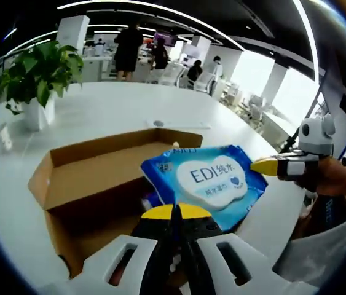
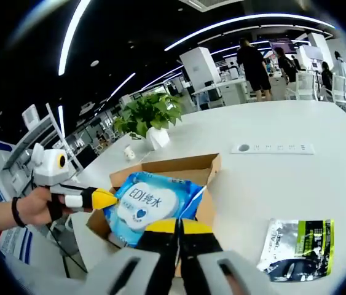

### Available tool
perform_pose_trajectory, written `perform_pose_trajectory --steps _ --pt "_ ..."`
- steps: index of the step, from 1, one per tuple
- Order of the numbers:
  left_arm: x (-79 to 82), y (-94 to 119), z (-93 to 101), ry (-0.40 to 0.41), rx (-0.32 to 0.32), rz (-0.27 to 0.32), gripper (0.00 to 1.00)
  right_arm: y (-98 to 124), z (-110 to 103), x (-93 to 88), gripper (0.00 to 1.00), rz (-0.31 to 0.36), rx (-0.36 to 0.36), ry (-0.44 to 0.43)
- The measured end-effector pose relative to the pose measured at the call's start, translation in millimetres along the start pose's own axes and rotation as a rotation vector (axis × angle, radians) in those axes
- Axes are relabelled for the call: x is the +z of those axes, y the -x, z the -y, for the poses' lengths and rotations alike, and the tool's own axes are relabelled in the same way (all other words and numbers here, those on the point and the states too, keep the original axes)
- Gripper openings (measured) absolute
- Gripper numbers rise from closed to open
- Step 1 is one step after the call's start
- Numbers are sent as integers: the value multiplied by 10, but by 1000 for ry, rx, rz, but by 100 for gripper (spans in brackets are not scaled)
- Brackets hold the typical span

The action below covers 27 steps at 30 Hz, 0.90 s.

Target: Operate the shoe box by opening the lid, removing the specified soft item, and placing it in the target area until the item is outside and the box remains undamaged.

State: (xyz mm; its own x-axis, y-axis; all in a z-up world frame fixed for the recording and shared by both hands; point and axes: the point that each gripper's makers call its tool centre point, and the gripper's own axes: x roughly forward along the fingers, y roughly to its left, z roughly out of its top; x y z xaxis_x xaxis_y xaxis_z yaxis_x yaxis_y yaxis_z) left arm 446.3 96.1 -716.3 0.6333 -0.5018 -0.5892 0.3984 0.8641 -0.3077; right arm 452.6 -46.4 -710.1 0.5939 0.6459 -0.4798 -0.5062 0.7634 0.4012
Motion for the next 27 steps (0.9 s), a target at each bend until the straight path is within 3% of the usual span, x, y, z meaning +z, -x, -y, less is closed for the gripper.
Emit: perform_pose_trajectory --steps 12,27 --pt "108 -298 486 -52 -64 -11 0 397 396 -43 0 23 -64 -34" --pt "147 -598 956 -88 -117 -32 0 731 825 -64 0 47 -116 -65"
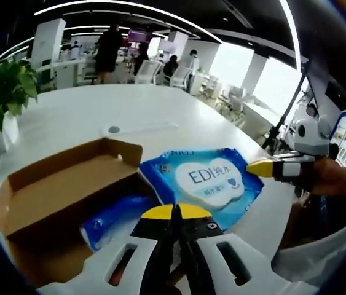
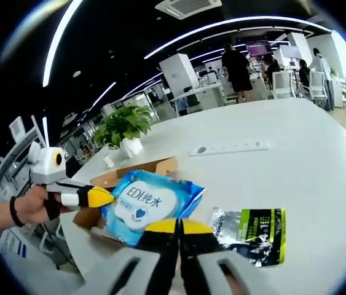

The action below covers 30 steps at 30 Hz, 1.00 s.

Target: Operate the shoe box by opening the lid, removing the specified soft item, and placing it in the target area until the item is outside and the box remains undamaged.

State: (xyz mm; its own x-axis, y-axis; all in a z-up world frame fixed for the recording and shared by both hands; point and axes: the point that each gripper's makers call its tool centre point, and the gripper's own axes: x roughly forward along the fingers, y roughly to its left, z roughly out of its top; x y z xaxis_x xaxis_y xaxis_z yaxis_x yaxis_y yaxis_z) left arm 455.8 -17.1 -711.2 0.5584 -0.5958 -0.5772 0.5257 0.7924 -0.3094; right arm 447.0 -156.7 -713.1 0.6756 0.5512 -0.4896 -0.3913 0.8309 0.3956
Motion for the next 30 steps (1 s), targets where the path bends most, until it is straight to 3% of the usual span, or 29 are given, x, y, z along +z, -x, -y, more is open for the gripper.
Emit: perform_pose_trajectory --steps 16,30 --pt "34 -367 393 -26 -46 -25 0 284 448 -40 0 16 -41 -40" --pt "39 -622 618 -35 -66 -34 0 423 764 -68 0 11 -60 -54"
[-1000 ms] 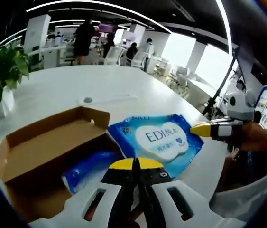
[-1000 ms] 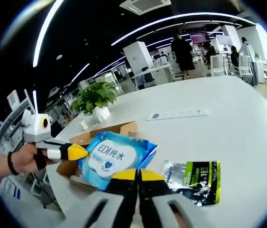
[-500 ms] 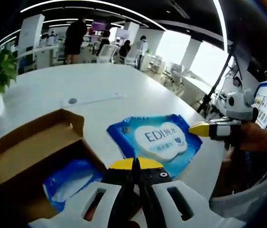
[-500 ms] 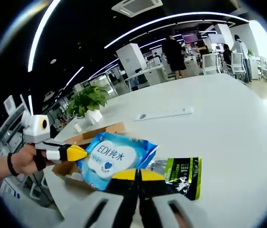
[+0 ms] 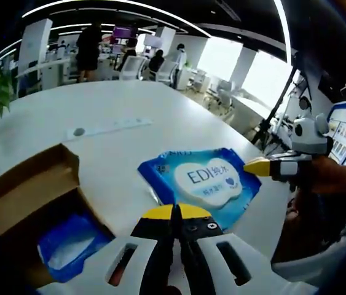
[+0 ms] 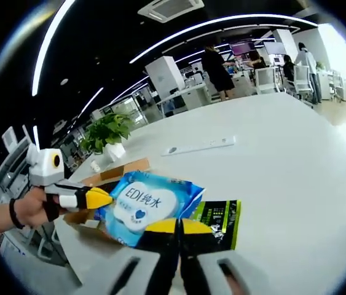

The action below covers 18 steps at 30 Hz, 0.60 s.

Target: Operate the shoe box by opening the lid, removing the specified soft item, and placing it in the target area until the item is outside and the box remains undamaged.

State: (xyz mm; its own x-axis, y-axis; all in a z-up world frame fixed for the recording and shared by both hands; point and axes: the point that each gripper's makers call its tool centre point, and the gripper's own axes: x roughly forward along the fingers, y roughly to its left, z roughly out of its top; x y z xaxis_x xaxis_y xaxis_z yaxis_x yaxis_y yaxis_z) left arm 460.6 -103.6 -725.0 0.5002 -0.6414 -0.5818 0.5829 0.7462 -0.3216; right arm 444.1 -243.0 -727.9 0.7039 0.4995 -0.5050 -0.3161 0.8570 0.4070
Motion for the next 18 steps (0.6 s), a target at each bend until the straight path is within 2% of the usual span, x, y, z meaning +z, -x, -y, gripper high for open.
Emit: perform_pose_trajectory --steps 18 --pt "-59 -258 85 -4 0 -25 0 -54 279 -25 0 -25 -5 -5"
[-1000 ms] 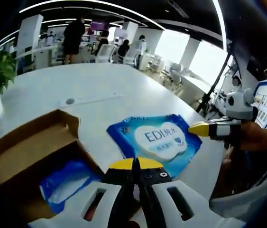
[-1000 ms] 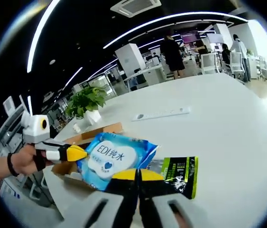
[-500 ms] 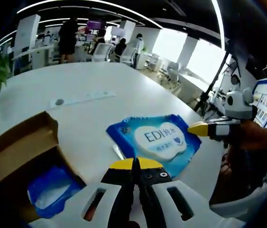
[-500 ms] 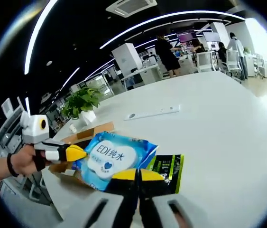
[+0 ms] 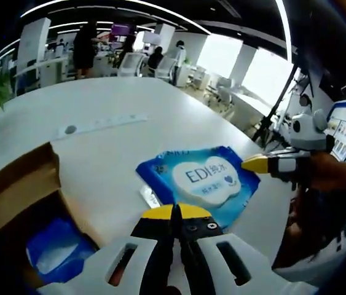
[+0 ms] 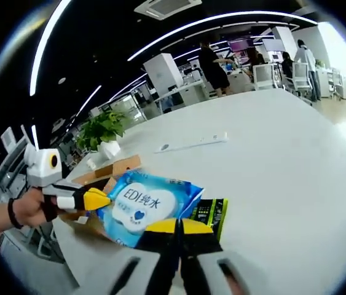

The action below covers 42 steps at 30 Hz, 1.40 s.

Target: Operate the shoe box by opening the lid, removing the specified soft item, and placing it in the target area until the item is outside and the box remains undamaged.

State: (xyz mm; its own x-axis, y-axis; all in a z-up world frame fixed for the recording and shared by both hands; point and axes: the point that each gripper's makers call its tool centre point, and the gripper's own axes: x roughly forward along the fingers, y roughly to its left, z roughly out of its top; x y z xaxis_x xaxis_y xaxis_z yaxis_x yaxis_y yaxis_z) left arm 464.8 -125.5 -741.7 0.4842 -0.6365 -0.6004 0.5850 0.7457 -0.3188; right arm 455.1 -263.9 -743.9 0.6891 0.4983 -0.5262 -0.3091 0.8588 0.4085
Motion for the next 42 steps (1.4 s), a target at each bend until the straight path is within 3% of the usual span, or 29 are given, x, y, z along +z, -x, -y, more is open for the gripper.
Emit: perform_pose_trajectory --steps 42 --pt "-332 -447 -142 25 92 -60 0 -414 413 -269 0 -72 34 -9"
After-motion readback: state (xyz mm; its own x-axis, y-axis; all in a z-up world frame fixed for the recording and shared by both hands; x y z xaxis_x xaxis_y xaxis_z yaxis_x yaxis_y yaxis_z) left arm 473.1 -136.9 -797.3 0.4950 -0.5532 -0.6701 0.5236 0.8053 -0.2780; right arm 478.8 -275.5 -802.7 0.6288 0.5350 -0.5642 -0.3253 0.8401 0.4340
